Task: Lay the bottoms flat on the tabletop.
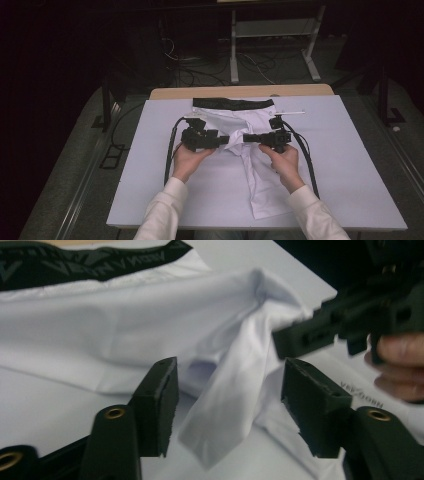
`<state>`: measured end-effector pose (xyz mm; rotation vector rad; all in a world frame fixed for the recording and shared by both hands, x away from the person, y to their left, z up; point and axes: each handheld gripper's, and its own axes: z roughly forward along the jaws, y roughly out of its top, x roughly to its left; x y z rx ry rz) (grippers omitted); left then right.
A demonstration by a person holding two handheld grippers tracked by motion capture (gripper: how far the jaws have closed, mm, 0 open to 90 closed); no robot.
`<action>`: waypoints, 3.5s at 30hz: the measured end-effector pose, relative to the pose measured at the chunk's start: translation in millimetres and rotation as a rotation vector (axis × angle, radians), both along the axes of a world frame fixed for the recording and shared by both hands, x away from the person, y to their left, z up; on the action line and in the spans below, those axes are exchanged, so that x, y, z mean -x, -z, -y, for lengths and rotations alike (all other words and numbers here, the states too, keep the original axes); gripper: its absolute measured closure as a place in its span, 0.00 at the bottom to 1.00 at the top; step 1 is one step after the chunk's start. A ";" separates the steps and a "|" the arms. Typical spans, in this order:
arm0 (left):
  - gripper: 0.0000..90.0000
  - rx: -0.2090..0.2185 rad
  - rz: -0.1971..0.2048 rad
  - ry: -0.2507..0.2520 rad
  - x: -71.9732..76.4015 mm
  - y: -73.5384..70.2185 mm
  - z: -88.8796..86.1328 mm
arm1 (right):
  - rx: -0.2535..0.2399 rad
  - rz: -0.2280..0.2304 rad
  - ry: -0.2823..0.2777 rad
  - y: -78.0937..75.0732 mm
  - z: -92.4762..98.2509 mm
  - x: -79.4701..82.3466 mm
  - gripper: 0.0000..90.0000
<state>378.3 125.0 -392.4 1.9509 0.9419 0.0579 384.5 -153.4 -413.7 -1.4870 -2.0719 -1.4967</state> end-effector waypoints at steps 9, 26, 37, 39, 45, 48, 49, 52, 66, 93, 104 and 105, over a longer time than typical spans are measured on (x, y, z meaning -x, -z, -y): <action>0.39 -0.017 0.008 0.032 8.2 26.0 -1.4 | 0.008 -0.009 0.018 0.1 10.5 -1.8 0.94; 0.98 -0.149 0.066 0.116 11.9 38.0 32.6 | 0.010 -0.031 0.017 2.9 19.8 -1.0 0.91; 0.98 -0.119 0.029 0.172 28.0 8.9 65.0 | -0.030 -0.054 0.045 1.7 36.8 20.2 0.58; 0.99 -0.117 0.019 0.183 29.3 7.6 74.1 | -0.065 -0.065 0.042 1.9 42.7 25.9 0.57; 0.98 -0.148 0.014 0.210 33.6 14.3 101.3 | -0.082 -0.101 0.039 5.6 47.7 30.9 0.57; 0.98 -0.153 0.017 0.212 35.7 16.6 109.1 | -0.071 -0.146 0.047 11.7 45.8 30.3 0.60; 0.98 -0.166 0.017 0.216 36.0 17.4 111.0 | -0.071 -0.159 0.045 14.3 45.2 30.2 0.62; 0.98 -0.170 0.022 0.224 38.1 18.9 113.9 | -0.088 -0.186 0.060 19.2 46.7 30.0 0.72; 0.73 -0.145 0.062 0.095 26.7 1.5 62.3 | 0.008 -0.152 0.069 14.1 70.3 25.5 0.96; 0.65 -0.097 -0.135 0.036 -23.2 63.6 39.5 | 0.079 -0.182 0.115 31.5 99.9 17.8 0.96; 0.98 -0.064 -0.252 0.107 -23.6 65.9 37.9 | 0.093 -0.194 0.092 33.9 94.9 19.2 0.96; 0.98 -0.083 -0.248 0.110 -21.0 61.2 34.8 | 0.093 -0.193 0.085 33.3 93.6 20.6 0.96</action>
